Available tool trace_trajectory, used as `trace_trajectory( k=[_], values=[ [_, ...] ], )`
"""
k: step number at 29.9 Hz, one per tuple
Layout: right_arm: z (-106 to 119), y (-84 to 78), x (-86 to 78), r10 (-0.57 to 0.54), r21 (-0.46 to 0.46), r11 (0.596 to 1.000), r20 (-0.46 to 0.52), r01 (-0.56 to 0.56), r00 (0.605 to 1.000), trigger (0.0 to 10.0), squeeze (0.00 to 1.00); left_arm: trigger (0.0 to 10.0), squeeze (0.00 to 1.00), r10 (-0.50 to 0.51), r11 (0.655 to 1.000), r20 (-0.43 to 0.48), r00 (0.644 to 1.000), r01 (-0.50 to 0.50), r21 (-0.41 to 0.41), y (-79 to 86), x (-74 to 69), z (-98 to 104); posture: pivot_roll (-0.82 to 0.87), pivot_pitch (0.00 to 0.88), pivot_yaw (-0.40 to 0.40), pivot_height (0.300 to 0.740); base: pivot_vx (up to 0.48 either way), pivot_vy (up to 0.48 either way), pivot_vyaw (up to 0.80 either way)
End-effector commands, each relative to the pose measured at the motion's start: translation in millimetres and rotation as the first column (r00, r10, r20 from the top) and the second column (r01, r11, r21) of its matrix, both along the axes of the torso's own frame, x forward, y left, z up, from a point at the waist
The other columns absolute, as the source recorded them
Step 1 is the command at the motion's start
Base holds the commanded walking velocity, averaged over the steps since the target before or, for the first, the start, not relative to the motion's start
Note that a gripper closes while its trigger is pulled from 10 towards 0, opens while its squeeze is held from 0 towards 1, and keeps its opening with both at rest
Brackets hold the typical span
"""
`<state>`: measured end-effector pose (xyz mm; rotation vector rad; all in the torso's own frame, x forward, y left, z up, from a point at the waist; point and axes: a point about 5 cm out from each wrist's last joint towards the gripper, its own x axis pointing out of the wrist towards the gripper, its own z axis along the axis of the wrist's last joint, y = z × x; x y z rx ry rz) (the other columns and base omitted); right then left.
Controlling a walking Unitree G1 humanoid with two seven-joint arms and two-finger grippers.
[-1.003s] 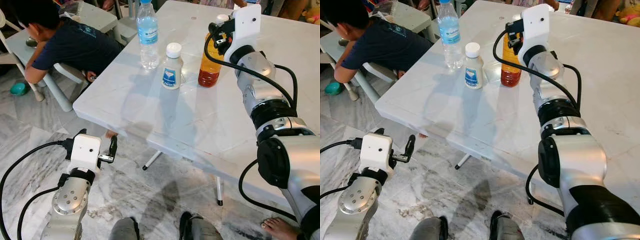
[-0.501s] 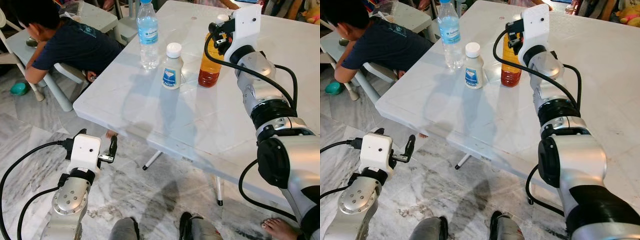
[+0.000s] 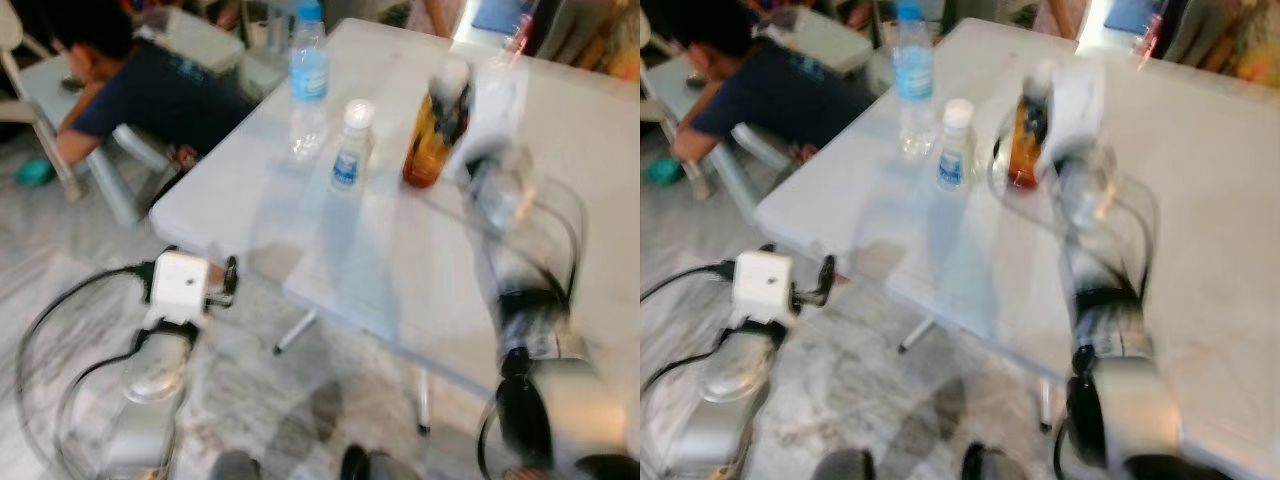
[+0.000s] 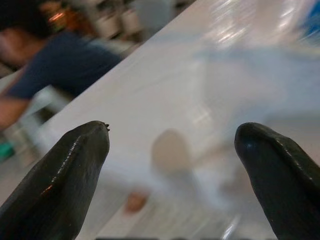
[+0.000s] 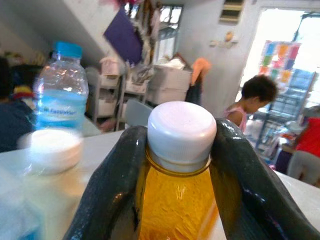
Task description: Restocking fridge
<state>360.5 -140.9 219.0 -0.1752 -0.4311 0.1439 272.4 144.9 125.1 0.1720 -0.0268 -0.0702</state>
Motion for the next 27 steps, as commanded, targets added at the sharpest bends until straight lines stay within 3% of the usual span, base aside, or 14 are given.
trace_trajectory(
  k=[1,5,10,15,20,21,27],
  values=[
    [14,-12.1,2.1,-0.058,-0.001,0.998,0.034,0.058,0.998,10.0,0.0,10.0,0.0,0.008,1.0,-0.021,1.0,-0.008,-0.004,1.8,-4.9,-8,0.08,0.003,-0.025,0.74,0.0,0.0,0.0],
    [23,-15.8,4.0,-0.081,0.007,0.997,0.048,0.081,0.996,10.0,0.0,10.0,0.0,0.01,1.0,-0.016,1.0,-0.01,-0.014,1.0,-2.3,-7,0.08,0.0,-0.03,0.74,0.0,0.0,0.0],
    [33,-13.7,-12.5,-0.107,0.024,0.994,0.056,0.106,0.993,10.0,0.0,10.0,0.0,0.017,1.0,0.005,1.0,-0.017,-0.019,1.1,2.6,-10,0.07,0.0,-0.029,0.74,0.0,0.0,0.0],
    [38,-7.4,-16.7,-0.088,0.076,0.994,0.042,0.085,0.995,10.0,0.0,10.0,0.0,0.022,1.0,0.006,1.0,-0.022,-0.02,1.6,3.3,-12,0.07,0.0,-0.03,0.74,0.0,0.0,0.0],
    [41,2.6,-24.1,-0.023,0.139,0.99,-0.032,0.027,0.999,10.0,0.0,10.0,0.0,0.019,1.0,0.007,1.0,-0.019,-0.024,0.0,5.9,-13,0.06,0.0,-0.025,0.74,0.0,0.0,0.0],
    [35,5.4,-28.8,-0.001,0.174,0.985,-0.096,0.018,0.995,10.0,0.0,10.0,0.0,0.013,1.0,0.007,1.0,-0.013,-0.022,-1.3,6.9,-13,0.05,0.0,-0.023,0.74,0.0,0.0,0.0],
    [12,8.5,-35.3,0.039,0.237,0.971,-0.219,0.014,0.975,10.0,0.0,10.0,0.0,0.007,1.0,0.01,1.0,-0.007,-0.018,-4.0,9.7,-14,0.05,0.0,-0.021,0.74,0.0,0.0,0.0]
  ],
)
